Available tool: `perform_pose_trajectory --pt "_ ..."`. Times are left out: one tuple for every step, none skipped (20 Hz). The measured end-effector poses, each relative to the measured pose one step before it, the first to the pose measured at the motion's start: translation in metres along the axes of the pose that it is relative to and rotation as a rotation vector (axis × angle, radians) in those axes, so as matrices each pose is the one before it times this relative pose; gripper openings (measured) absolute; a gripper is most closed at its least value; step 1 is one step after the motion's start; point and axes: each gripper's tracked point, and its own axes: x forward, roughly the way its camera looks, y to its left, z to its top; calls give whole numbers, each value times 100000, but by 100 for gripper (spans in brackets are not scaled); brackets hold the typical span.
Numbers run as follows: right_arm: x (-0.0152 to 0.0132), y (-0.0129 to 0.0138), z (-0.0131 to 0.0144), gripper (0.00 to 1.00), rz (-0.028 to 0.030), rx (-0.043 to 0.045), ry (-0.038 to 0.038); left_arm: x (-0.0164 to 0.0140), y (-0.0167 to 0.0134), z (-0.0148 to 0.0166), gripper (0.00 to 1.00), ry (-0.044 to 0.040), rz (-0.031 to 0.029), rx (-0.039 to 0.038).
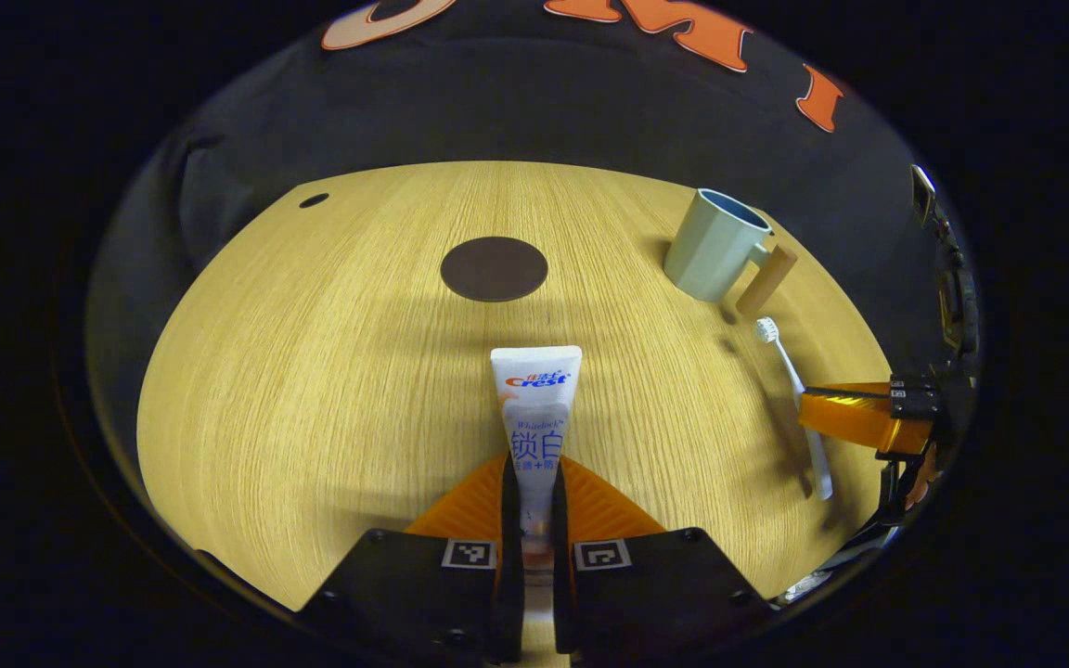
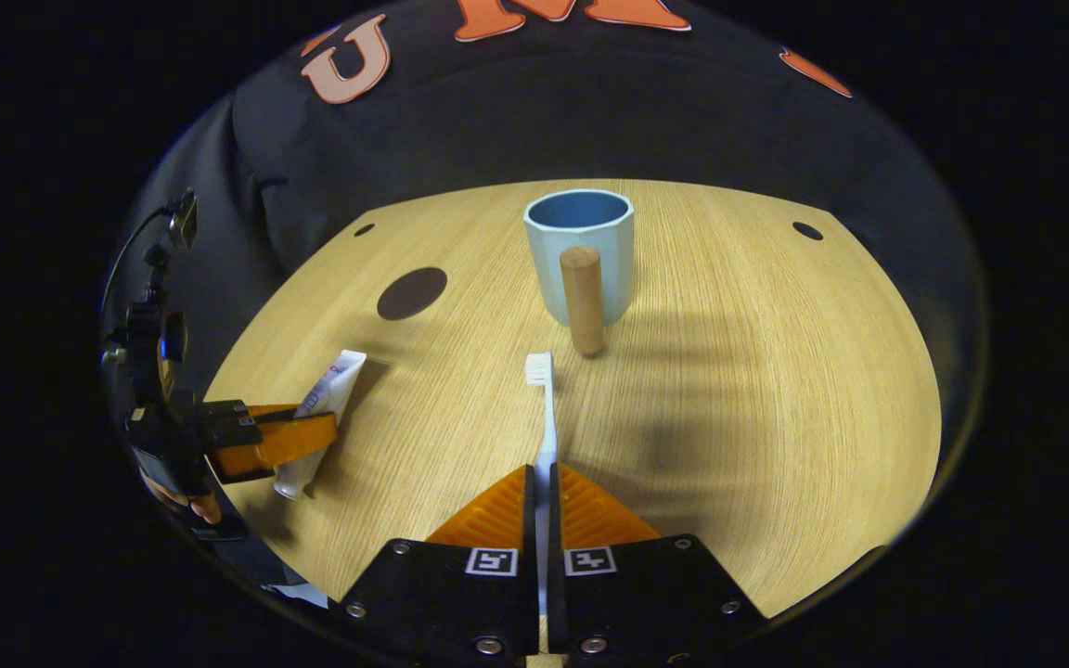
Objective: Put the toothbrush and toothpaste on the desktop into the cup, then pick up the cup and place it on the coaster on the desktop.
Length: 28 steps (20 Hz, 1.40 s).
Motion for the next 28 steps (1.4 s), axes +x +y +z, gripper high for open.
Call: perform_pose_trajectory --pt "124 21 424 4 635 510 -2438 -135 -27 124 17 -1114 20 194" --pt "29 -108 610 4 356 462 -2714 -24 95 27 17 -1347 -116 356" --pt "-190 -78 740 4 558 117 -3131 32 48 9 17 -1079 -139 201" --pt "-287 -165 1006 4 498 -75 -2952 70 -16 96 17 -1079 10 410" --pt "-331 -84 1128 4 698 -531 -2239 -30 28 130 17 -889 77 344" --pt "-236 56 1138 4 726 -647 -3012 24 162 -118 17 -739 24 334" --pt "-52 -15 1244 4 282 -619 -3704 218 218 -193 17 -558 191 244" --pt "-231 35 1441 4 755 -351 -3807 -47 -109 177 17 -305 117 89" --pt "-596 -106 1399 4 965 -3 -4333 106 -44 11 16 -147 42 66" --pt "-294 -225 1618 4 644 185 -4687 -33 -34 -38 16 80 -98 137" --pt "-1 -226 1893 4 193 155 -4560 8 5 81 17 -10 -48 51" --pt "-45 -235 1624 4 -202 55 -4288 -156 -45 57 17 -112 52 152" --pt "-94 -279 1410 4 -170 1 -4135 -44 -24 100 16 -169 213 -10" --pt "45 -124 1381 4 415 84 -4326 -43 -103 -10 16 -123 165 133" --pt "559 -198 945 4 50 220 -3295 28 -4 57 17 -235 33 170" --pt "371 -208 982 4 209 284 -3394 24 44 -81 16 -270 201 279" --pt "621 -36 944 4 596 139 -3517 43 -4 119 17 -493 88 367" --pt "452 -142 787 4 373 139 -3265 -20 13 -61 17 -532 119 169" --pt "492 -139 808 4 734 -23 -3835 34 26 -40 16 -554 -77 256" --pt "762 -156 775 4 556 144 -4004 68 35 -44 17 -552 -155 155" --pt "878 -30 721 4 1463 94 -4498 20 -4 74 16 -569 -212 163" --pt "760 -40 434 4 1078 -627 -4623 46 57 -128 17 -557 -66 18" --pt "1008 -295 380 4 -173 -575 -3745 119 57 -11 17 -279 -40 73" --pt "753 -230 134 4 205 -817 -2900 7 -35 0 17 -321 -134 -2" --pt "755 -63 -209 4 313 -883 -2079 -8 11 29 17 -343 -142 -234" --pt "601 34 -496 4 632 -1164 -1080 23 -26 -47 17 -420 -209 -330" --pt "545 51 -691 4 761 -1205 -327 -36 -50 39 17 -362 -167 -337" --pt "430 0 -725 4 468 -530 206 -30 -30 -47 17 -475 -165 -272"
